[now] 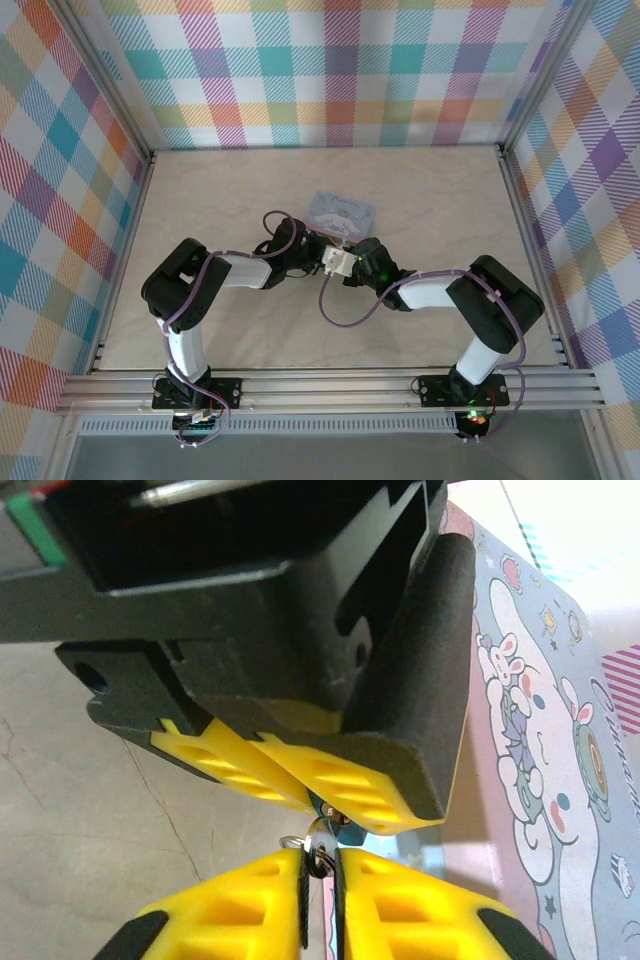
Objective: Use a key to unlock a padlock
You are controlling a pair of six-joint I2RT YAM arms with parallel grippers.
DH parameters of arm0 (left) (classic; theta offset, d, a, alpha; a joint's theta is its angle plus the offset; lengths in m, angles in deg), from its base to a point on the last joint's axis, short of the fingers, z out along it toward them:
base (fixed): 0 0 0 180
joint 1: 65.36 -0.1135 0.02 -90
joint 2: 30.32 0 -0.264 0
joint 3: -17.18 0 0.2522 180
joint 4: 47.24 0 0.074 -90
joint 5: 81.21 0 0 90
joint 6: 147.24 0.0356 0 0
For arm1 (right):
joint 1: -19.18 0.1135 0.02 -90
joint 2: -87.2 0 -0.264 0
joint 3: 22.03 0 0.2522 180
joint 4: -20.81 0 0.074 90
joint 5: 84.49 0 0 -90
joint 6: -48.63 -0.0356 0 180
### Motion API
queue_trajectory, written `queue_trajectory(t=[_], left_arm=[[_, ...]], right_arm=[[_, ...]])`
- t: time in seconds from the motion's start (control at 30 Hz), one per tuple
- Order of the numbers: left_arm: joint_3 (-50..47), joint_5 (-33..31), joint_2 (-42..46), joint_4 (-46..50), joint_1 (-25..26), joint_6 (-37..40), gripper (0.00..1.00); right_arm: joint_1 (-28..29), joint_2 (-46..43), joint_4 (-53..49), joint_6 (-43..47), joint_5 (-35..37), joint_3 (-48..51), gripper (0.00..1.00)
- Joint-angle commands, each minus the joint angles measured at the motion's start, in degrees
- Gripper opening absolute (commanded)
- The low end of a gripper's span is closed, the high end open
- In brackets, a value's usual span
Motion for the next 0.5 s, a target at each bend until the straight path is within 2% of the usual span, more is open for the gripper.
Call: queue_trajectory(t=[0.0, 0.27, 0.47], left_arm=[[1.39, 0.61, 2.08, -0.25, 0.92, -0.45, 0.0], [1.31, 0.6, 2.08, -0.53, 0.9, -0.45, 0.0], [1.26, 0.6, 2.08, -0.62, 0.92, -0.56, 0.0]], right_arm=[[0.21, 1.04, 2.69, -1.97, -1.1, -2.2, 0.13], [0.15, 0.72, 3.45, -5.88, -1.35, -2.48, 0.01], [0.47, 0.06, 3.57, -8.76, -1.43, -2.03, 0.0]])
